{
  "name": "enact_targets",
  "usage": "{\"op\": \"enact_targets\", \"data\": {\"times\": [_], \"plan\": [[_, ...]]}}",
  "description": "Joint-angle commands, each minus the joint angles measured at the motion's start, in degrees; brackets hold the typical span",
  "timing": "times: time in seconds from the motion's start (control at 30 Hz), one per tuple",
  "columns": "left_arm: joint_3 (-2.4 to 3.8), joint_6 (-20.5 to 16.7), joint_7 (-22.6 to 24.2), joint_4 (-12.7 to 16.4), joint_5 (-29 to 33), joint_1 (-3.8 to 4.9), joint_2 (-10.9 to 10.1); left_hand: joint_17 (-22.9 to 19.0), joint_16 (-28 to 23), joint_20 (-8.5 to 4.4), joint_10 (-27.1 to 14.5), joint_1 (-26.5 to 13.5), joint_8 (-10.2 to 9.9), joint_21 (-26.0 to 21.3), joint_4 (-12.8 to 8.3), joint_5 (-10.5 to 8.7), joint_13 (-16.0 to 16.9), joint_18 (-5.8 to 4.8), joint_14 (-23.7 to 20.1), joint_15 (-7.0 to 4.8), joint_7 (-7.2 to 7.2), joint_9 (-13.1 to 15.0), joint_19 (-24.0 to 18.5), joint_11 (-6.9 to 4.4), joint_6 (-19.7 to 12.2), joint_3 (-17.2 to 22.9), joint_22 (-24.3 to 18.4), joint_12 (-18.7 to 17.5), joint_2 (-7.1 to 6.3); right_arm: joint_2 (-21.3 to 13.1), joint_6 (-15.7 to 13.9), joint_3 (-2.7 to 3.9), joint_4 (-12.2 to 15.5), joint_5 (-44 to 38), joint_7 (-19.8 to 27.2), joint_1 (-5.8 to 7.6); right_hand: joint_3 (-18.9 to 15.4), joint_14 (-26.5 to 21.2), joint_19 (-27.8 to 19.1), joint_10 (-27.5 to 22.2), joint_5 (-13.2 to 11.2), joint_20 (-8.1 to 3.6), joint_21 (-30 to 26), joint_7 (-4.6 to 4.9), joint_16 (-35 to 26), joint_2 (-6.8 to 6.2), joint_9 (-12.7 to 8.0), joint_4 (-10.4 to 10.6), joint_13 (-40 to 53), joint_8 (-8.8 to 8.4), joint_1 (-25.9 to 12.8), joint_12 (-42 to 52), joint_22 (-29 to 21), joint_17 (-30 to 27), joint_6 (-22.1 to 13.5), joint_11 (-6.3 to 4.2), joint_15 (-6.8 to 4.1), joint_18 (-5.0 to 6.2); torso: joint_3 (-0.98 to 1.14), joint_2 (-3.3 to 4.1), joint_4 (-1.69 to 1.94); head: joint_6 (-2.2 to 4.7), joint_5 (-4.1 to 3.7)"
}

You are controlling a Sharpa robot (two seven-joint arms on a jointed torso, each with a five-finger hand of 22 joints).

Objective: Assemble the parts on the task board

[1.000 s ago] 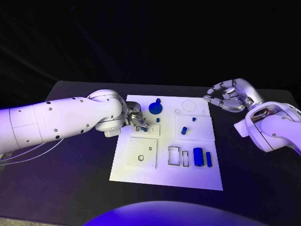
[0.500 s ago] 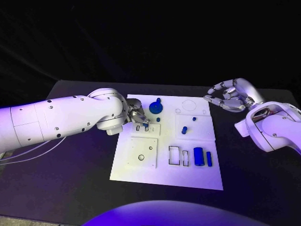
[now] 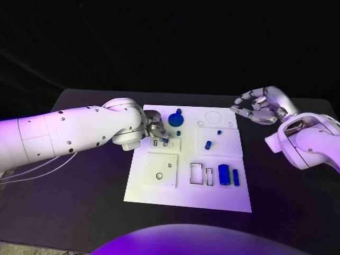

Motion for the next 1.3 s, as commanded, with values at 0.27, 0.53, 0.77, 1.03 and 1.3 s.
{"op": "enact_targets", "data": {"times": [0.27,0.53,0.77,1.03,1.3], "plan": [[-0.02,4.6,-0.6,0.0,-0.9,-0.03,0.3,15.1,0.2,-0.31,0.5,-0.3,0.2,0.3,-12.0,-0.02,0.1,-0.4,6.1,-0.11,-0.33,0.0,2.2,-0.04,0.1,12.0,11.6,0.2,0.56,0.0,0.5,0.02,0.1,-0.2,0.5,-0.04,0.0,6.0,4.9,3.2,0.2,-0.37,-0.4,0.0,0.2,0.33,0.1,0.3,11.9,0.38,-0.2,0.1,14.3,15.1,-0.4,-0.2,-0.28,-0.25,0.01,-0.09,0.05,-0.26,-0.17],[-0.04,6.1,-1.1,-0.2,-1.9,-0.02,0.2,15.1,0.2,-0.31,0.5,-0.3,0.2,0.3,-12.1,0.03,0.1,-0.39,6.1,-0.12,-0.33,0.0,2.2,-0.03,0.2,12.0,11.6,0.1,0.54,-0.1,0.4,0.02,0.1,-0.2,0.5,-0.04,0.0,6.0,4.9,3.2,0.3,-0.38,-0.4,-0.01,0.2,0.39,0.2,0.2,11.9,0.4,-0.4,0.1,14.3,15.1,-0.5,-0.21,-0.29,-0.25,0.02,-0.02,0.06,-0.31,-0.25],[-0.06,6.2,-1.1,-0.5,-2.4,-0.02,0.5,15.1,0.2,-0.31,0.5,-0.3,0.2,0.2,-12.1,0.12,0.0,-0.39,6.1,-0.12,-0.31,0.0,2.2,-0.02,0.2,12.0,11.6,0.1,0.51,0.0,0.4,0.02,0.1,-0.2,0.6,-0.04,0.0,6.0,4.9,3.2,0.3,-0.38,-0.4,-0.01,0.2,0.41,0.3,0.3,11.9,0.41,-0.4,0.1,14.3,15.1,-0.5,-0.21,-0.29,-0.25,-0.03,-0.03,0.07,-0.41,-0.24],[-0.09,6.4,-1.0,-0.6,-2.6,-0.03,0.7,15.1,0.2,-0.32,0.5,-0.4,0.2,0.3,-12.1,0.16,0.1,-0.4,6.1,-0.13,-0.3,0.0,2.2,0.0,0.2,12.0,11.6,0.2,0.48,0.0,0.4,0.02,0.1,-0.2,0.6,-0.04,0.0,6.0,4.9,3.2,0.3,-0.38,-0.4,-0.01,0.2,0.41,0.3,0.3,11.9,0.41,-0.4,0.1,14.3,15.1,-0.5,-0.21,-0.29,-0.25,-0.02,-0.06,0.04,-0.51,-0.24],[-0.1,6.6,-0.9,-0.4,-2.1,-0.04,0.5,15.1,0.2,-0.31,0.6,-0.4,0.3,0.3,-12.3,0.49,0.2,-0.4,6.1,-0.14,-0.3,-0.1,2.2,0.0,0.3,12.1,11.7,0.2,0.45,0.0,0.4,0.02,0.1,-0.2,0.6,-0.04,0.0,6.0,4.9,3.2,0.3,-0.38,-0.4,-0.01,0.2,0.41,0.3,0.3,11.9,0.41,-0.4,0.1,14.3,15.1,-0.5,-0.21,-0.29,-0.25,0.01,-0.09,0.11,-0.53,-0.21]]}}
